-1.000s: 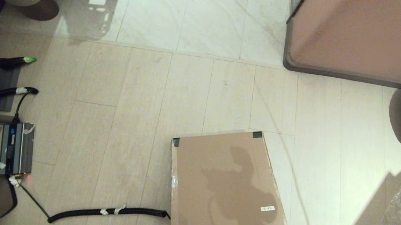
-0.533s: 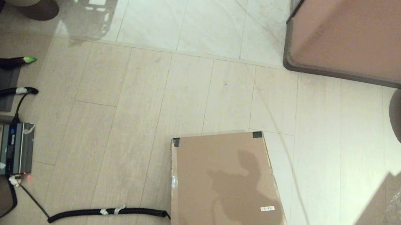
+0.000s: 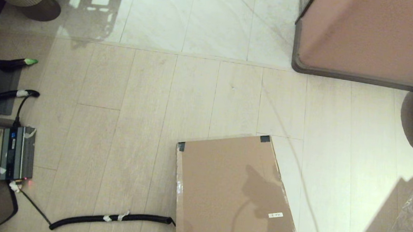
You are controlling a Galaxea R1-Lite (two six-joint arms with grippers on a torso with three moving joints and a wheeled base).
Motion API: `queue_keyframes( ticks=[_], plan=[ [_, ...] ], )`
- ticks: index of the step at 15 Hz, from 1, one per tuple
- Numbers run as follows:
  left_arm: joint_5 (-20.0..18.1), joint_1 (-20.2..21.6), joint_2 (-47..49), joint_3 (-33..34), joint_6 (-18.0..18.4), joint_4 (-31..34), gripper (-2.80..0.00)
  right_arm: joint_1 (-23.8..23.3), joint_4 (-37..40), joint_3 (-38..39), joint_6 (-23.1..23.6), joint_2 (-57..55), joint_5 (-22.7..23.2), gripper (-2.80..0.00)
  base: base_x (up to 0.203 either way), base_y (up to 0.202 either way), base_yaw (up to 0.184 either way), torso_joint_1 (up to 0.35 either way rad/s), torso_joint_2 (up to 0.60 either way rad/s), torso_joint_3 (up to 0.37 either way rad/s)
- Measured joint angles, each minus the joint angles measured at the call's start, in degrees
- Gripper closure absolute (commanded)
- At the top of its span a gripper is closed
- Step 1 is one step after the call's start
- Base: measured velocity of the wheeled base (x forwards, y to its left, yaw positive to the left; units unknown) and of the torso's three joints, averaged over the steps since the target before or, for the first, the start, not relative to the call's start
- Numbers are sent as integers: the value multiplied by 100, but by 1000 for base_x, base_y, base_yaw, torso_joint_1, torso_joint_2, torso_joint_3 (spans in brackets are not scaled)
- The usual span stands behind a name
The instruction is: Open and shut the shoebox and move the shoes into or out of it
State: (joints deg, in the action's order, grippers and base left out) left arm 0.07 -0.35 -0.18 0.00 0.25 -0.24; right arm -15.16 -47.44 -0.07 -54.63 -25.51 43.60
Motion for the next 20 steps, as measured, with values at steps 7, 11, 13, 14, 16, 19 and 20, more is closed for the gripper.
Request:
queue_keyframes(
  ticks=[7,11,13,14,16,19,20],
  plan=[
    [0,0,1,0,1,0,0,1300,4705,-245,5226,915,-3494,0,0,0,0,0,0,0],
    [0,0,5,0,2,0,0,1516,5313,-383,5304,1866,-3720,0,0,0,0,0,0,0],
    [0,0,5,0,2,1,0,1538,5265,-296,5298,2266,-4259,0,0,0,0,0,0,0],
    [0,0,5,0,0,0,0,1541,5193,-251,5314,2354,-4513,0,0,0,0,0,0,0],
    [0,0,5,0,0,0,0,1547,5043,-154,5295,2466,-4399,0,0,0,0,0,0,0],
    [0,1,7,0,2,1,0,1549,5030,-119,5257,2531,-4376,0,0,0,0,0,0,0],
    [0,2,7,0,2,0,0,1549,5030,-116,5257,2541,-4373,0,0,0,0,0,0,0]
  ],
)
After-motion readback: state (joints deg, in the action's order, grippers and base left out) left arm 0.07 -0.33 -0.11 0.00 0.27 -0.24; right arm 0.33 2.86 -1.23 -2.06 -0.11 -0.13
